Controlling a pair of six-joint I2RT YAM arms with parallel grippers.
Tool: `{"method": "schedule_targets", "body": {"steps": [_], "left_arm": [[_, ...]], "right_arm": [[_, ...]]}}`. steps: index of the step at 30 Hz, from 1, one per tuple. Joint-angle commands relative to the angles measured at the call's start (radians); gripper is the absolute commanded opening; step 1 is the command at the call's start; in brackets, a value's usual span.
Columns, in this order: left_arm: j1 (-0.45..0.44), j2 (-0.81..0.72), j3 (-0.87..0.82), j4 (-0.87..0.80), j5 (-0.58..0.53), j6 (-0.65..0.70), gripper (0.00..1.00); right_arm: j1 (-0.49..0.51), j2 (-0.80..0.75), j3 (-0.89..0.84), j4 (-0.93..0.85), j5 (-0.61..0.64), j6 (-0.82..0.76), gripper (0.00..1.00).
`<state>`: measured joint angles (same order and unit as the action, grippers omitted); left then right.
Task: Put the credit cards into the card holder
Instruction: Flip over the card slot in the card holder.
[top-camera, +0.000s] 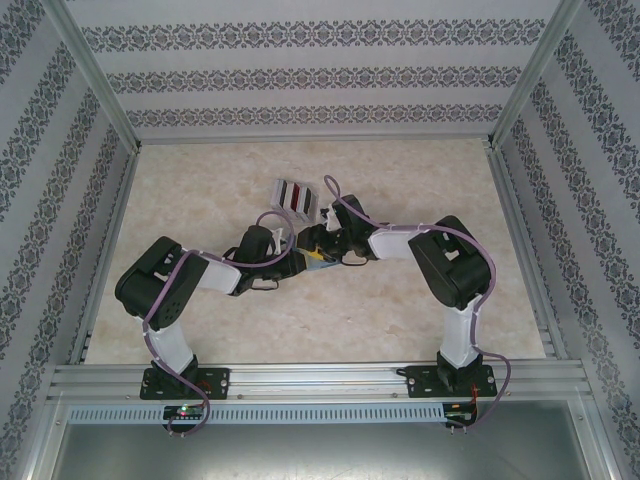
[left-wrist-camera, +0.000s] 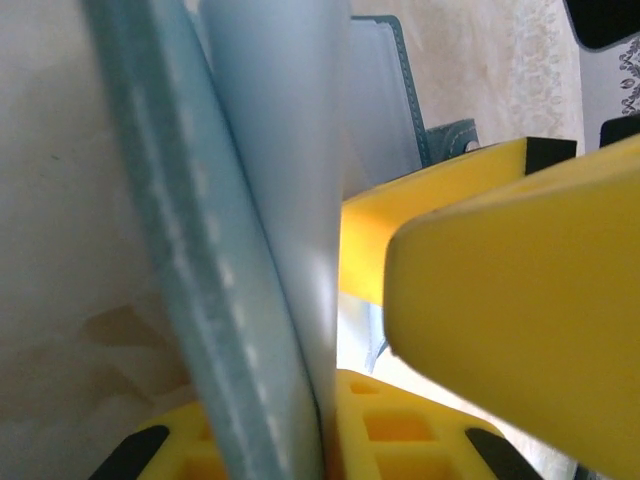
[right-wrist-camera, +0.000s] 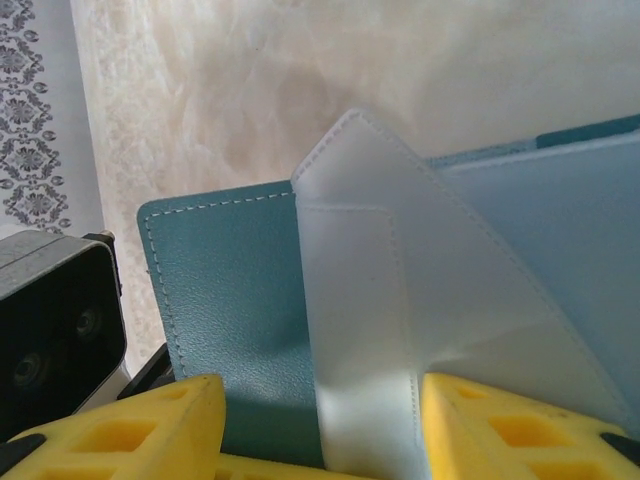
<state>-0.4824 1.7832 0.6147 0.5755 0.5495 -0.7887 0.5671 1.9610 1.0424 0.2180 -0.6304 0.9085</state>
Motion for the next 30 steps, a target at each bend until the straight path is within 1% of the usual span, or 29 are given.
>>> {"method": "schedule_targets", "body": {"steps": [1,4,7,14,15,16,18,20,24,27,30], "left_arm": [[-0.006,0.026,0.014,-0.084,0.024,0.047,0.17],[-0.001,0.005,0.01,-0.105,0.018,0.064,0.2],[0.0,-0.008,0.019,-0.165,-0.011,0.101,0.22],[0.001,-0.004,0.021,-0.166,0.001,0.13,0.21],[0.002,-0.006,0.018,-0.165,0.0,0.134,0.22],[0.004,-0.009,0.016,-0.166,0.001,0.138,0.25],[0.004,-0.019,0.011,-0.165,0.0,0.145,0.39],[0.005,-0.03,0.007,-0.169,0.002,0.154,0.44],[0.007,-0.056,0.007,-0.202,-0.014,0.186,0.51],[0.013,-0.067,0.003,-0.209,-0.021,0.193,0.55],[0.024,-0.08,-0.011,-0.197,-0.027,0.186,0.56]], "right_arm": [[-0.005,0.021,0.027,0.02,-0.044,-0.039,0.54],[-0.006,0.015,0.024,0.022,-0.05,-0.044,0.54],[-0.009,0.015,0.022,0.016,-0.05,-0.051,0.55],[-0.021,0.025,0.021,0.014,-0.069,-0.063,0.58],[-0.024,0.023,0.02,0.012,-0.07,-0.066,0.58],[-0.026,0.021,0.018,0.011,-0.075,-0.069,0.58],[-0.03,0.019,0.018,0.009,-0.087,-0.072,0.58],[-0.03,0.022,0.018,0.013,-0.1,-0.069,0.58],[-0.03,0.03,0.024,0.019,-0.125,-0.063,0.58],[-0.03,0.032,0.031,0.03,-0.147,-0.054,0.58],[-0.03,0.026,0.033,0.037,-0.16,-0.048,0.58]]}}
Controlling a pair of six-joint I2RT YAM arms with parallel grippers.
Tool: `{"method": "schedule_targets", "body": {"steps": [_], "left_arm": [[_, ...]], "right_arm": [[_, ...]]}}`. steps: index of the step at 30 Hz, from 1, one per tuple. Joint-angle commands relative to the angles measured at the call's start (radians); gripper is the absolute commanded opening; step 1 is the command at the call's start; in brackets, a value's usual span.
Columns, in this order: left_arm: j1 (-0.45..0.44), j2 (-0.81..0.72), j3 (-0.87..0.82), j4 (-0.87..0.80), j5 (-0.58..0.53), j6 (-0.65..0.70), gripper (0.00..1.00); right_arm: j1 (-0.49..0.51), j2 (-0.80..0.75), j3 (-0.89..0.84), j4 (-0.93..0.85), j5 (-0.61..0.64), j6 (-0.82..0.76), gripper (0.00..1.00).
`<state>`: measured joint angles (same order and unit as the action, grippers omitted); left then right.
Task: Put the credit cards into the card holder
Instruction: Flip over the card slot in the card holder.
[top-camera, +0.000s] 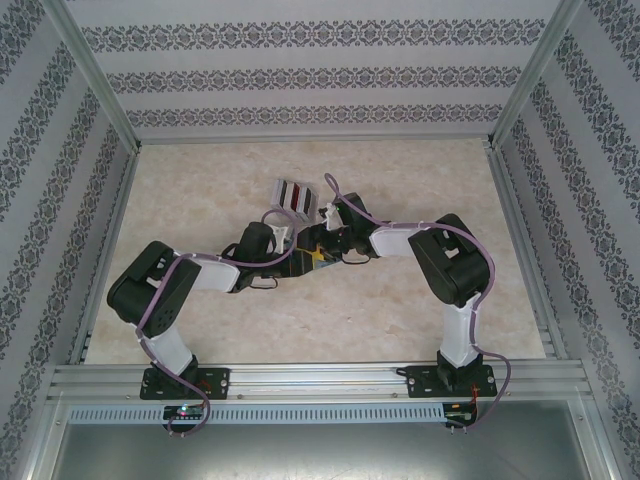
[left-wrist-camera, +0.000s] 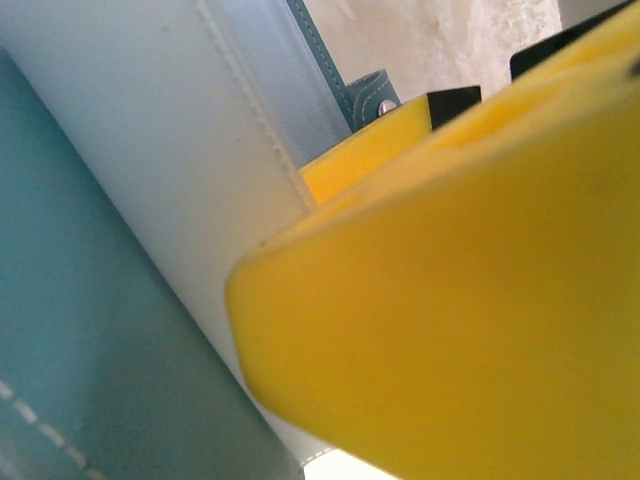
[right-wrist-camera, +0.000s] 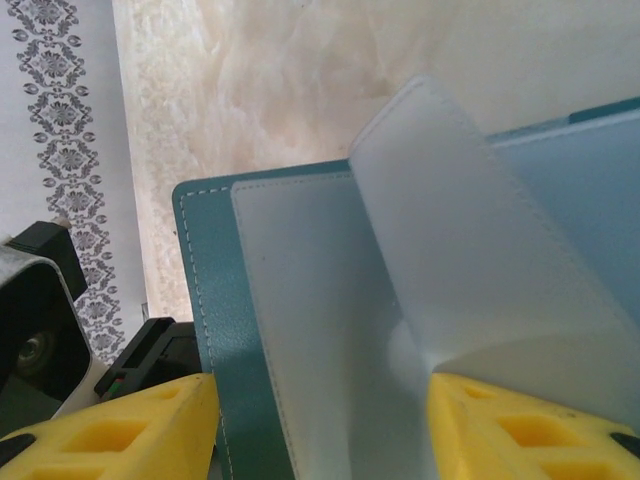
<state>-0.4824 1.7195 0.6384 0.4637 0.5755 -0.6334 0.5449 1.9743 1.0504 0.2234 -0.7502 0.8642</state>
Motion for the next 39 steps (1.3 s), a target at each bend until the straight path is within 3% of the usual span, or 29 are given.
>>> {"method": "schedule_targets", "body": {"steps": [1,6,15,23,31,39], "left_arm": [[0.027,-0.02,-0.04,-0.081,-0.055,0.029,0.56],[0.064,-0.026,-0.056,-0.089,-0.064,0.005,0.69],[0.081,-0.062,-0.054,-0.116,-0.044,-0.003,0.74],[0.083,-0.132,-0.09,-0.085,0.004,-0.095,0.76],[0.083,-0.22,-0.071,-0.183,0.0,-0.069,0.79],[0.084,-0.189,-0.029,-0.262,-0.015,-0.048,0.74]], "right_arm": [[-0.009,0.01,0.025,0.033,-0.043,-0.003,0.58],[-0.01,0.001,0.027,0.033,-0.055,0.002,0.59],[-0.007,0.005,0.025,0.058,-0.073,0.033,0.59],[0.0,-0.007,0.039,0.054,-0.078,0.039,0.59],[0.023,0.021,0.082,0.047,-0.095,0.044,0.48],[0.052,0.053,0.099,0.053,-0.082,0.051,0.44]]}}
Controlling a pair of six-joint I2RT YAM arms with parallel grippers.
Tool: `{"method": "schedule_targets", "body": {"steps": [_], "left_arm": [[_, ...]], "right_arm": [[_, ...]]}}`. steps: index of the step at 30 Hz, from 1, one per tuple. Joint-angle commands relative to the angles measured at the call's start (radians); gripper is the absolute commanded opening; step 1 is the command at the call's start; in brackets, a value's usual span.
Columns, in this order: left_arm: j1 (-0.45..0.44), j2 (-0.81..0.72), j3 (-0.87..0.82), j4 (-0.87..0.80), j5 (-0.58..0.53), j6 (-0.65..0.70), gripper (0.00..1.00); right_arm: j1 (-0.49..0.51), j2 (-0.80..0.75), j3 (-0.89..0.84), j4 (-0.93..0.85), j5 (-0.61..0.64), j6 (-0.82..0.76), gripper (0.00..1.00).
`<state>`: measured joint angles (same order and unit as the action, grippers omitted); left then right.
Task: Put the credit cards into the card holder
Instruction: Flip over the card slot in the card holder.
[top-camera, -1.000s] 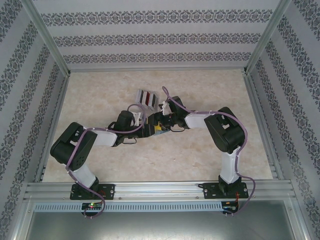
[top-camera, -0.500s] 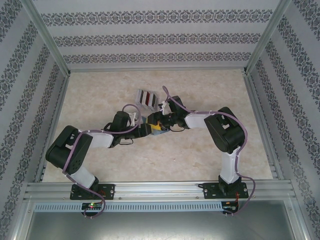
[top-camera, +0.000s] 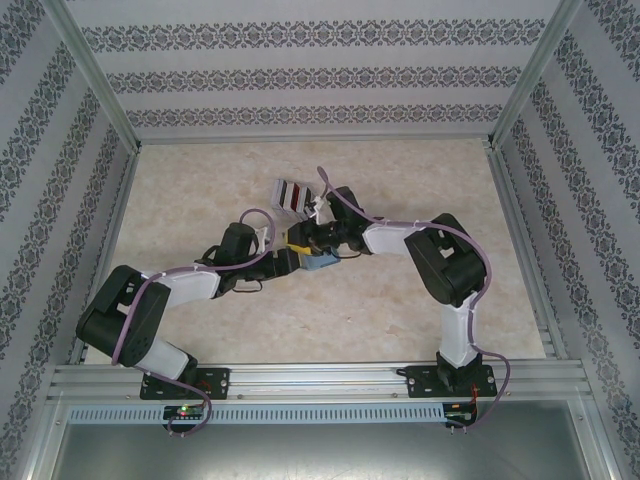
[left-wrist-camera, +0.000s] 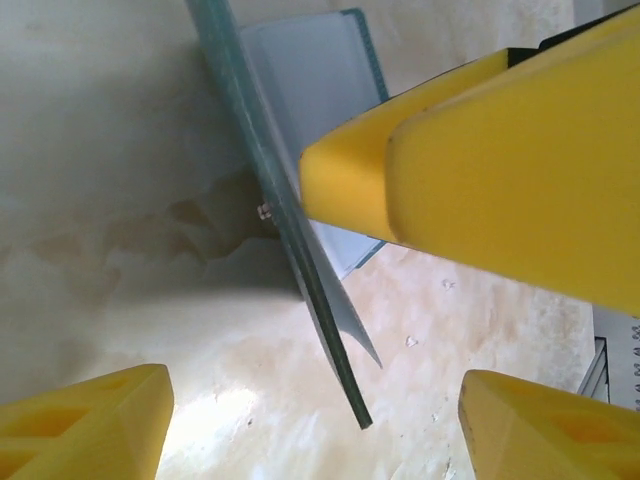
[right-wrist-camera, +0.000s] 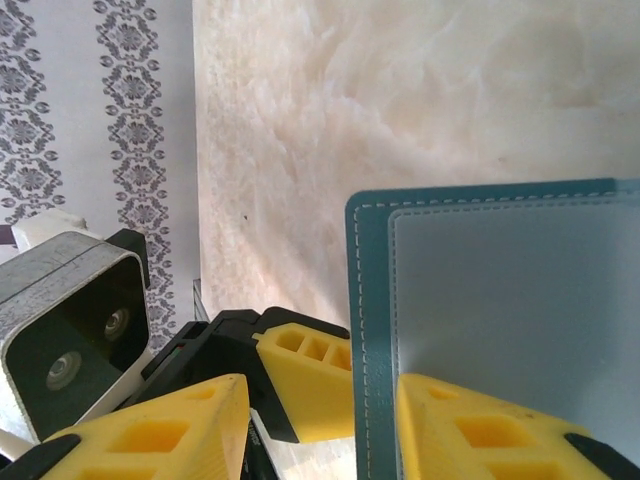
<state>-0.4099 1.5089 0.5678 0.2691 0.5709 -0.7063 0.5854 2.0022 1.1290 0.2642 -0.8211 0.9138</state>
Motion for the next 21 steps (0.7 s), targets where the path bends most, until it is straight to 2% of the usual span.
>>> {"method": "schedule_targets", "body": {"steps": [1,4,10,13,17,21], "left_arm": [[0.011,0.037,0.052,-0.071,-0.008,0.026,0.72],[0.012,0.063,0.057,-0.05,0.004,0.018,0.63],[0.012,0.088,0.085,-0.087,0.003,0.051,0.23],[0.012,0.108,0.104,-0.121,0.004,0.077,0.08],[0.011,0.129,0.104,-0.112,0.031,0.082,0.01],[0.012,0.125,0.095,-0.113,0.053,0.083,0.0]], "right_arm": [[0.015,0.029,0.02,0.016,-0.01,0.007,0.44],[0.017,0.03,0.013,0.027,-0.009,0.018,0.47],[0.0,-0.016,-0.02,0.03,0.004,0.009,0.53],[-0.021,-0.069,-0.046,0.005,0.03,-0.023,0.54],[-0.056,-0.146,-0.09,-0.038,0.098,-0.075,0.54],[-0.075,-0.21,-0.078,-0.221,0.273,-0.175,0.54]]}}
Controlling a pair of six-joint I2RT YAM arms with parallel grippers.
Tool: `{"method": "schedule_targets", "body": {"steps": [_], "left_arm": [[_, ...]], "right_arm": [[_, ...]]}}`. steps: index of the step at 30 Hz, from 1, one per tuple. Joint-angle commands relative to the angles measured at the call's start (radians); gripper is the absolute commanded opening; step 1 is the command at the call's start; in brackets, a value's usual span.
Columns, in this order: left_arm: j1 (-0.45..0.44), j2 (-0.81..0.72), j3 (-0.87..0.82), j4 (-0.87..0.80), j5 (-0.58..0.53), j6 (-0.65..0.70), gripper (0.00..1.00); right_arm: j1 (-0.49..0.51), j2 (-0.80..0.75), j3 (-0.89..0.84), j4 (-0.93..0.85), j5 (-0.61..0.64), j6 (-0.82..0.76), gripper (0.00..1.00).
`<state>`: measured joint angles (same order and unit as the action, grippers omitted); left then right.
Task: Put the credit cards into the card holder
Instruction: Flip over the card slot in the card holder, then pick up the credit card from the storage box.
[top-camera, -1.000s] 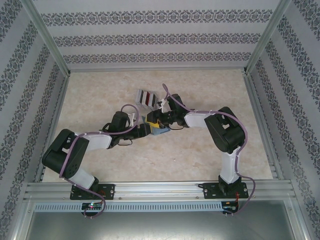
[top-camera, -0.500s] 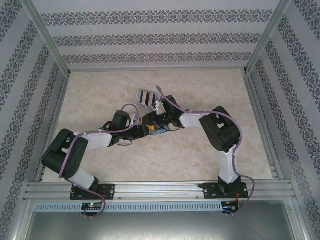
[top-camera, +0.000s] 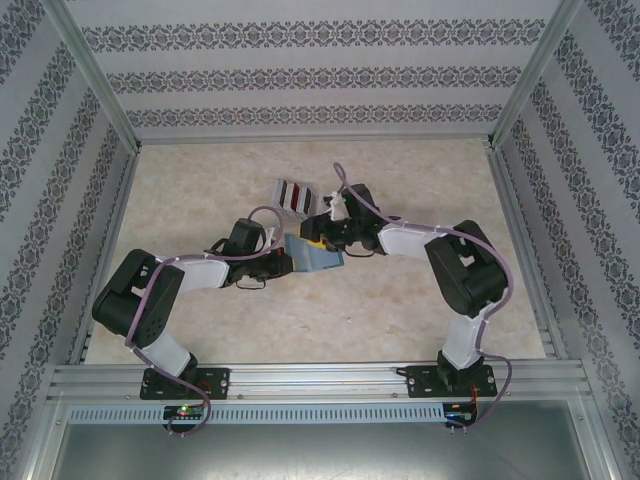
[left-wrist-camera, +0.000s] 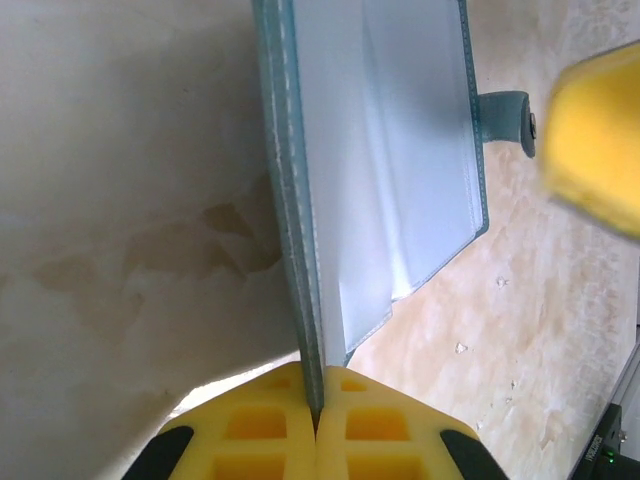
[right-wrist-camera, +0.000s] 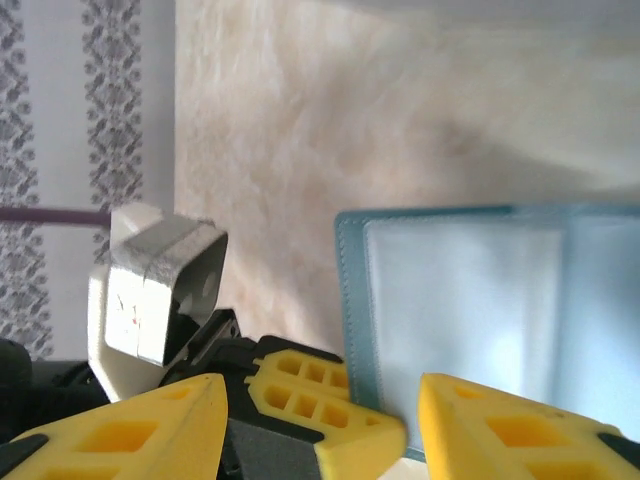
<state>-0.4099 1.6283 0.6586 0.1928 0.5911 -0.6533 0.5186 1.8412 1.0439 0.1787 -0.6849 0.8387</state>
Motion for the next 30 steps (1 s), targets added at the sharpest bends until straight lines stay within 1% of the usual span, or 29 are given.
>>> {"method": "schedule_targets", "body": {"steps": [1,6,10,16,20,25,27,30], "left_arm": [[0.012,0.0,0.0,-0.042,0.037,0.032,0.0],[0.012,-0.032,-0.015,-0.053,0.044,0.044,0.0],[0.011,-0.033,-0.034,-0.011,0.046,0.048,0.0],[0.012,0.004,-0.018,0.031,0.064,0.084,0.0],[0.012,-0.008,-0.041,0.104,0.065,0.053,0.0],[0.012,-0.029,-0.056,0.118,0.031,0.065,0.0],[0.011,-0.022,-0.065,0.147,0.037,0.053,0.0],[0.013,-0.009,-0.073,0.17,0.041,0.044,0.0]], "right_arm": [[-0.007,-0.053,0.03,-0.196,0.187,-0.129,0.54],[0.011,-0.022,0.164,-0.395,0.387,-0.194,0.54],[0.057,0.043,0.308,-0.508,0.593,-0.211,0.56],[0.088,0.167,0.482,-0.547,0.707,-0.184,0.59],[0.099,0.243,0.584,-0.578,0.794,-0.164,0.59],[0.114,0.313,0.702,-0.624,0.868,-0.177,0.6],[0.113,0.342,0.745,-0.644,0.861,-0.175,0.6],[0.112,0.389,0.805,-0.653,0.813,-0.172,0.6]]}}
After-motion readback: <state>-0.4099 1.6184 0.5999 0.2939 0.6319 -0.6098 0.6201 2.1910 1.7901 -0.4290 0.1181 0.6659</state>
